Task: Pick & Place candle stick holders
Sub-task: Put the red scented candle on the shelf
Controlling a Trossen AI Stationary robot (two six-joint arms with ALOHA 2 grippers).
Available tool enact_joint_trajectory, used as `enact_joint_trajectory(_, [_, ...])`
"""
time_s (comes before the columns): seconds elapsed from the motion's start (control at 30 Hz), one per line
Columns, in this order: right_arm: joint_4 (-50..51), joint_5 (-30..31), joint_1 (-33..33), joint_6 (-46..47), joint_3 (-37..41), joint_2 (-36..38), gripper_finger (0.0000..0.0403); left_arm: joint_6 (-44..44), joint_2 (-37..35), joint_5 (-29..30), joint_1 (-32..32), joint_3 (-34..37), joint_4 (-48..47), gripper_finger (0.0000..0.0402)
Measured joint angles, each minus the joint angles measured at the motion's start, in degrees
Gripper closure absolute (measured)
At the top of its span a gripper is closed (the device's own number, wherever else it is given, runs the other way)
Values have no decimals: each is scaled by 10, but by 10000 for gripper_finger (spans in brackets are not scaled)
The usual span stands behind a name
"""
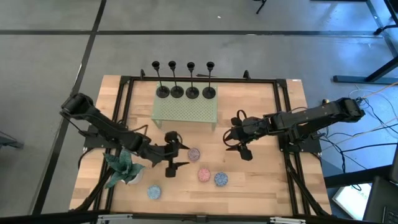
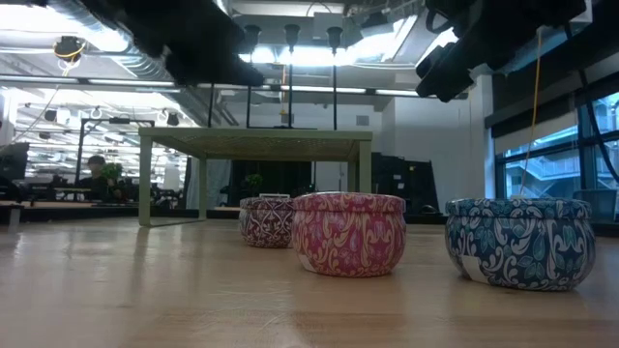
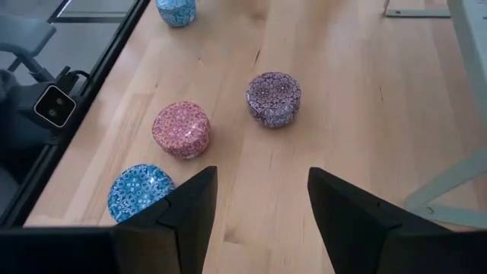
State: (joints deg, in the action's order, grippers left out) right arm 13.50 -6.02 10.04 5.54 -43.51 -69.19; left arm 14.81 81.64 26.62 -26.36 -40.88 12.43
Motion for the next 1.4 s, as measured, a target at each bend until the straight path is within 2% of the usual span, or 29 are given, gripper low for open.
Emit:
enact_joint_trajectory(0.33, [0,0,7,4,0,0,191,43,95,-44,49,0,74,84])
enact_joint_trajectory(0.63, [0,0,7,0,0,0,191,72,160,-58,78,0,75,84])
enact_joint_trajectory(1.4, [0,-1,7,-2,0,0,191,95,178,-105,86,0,77,84])
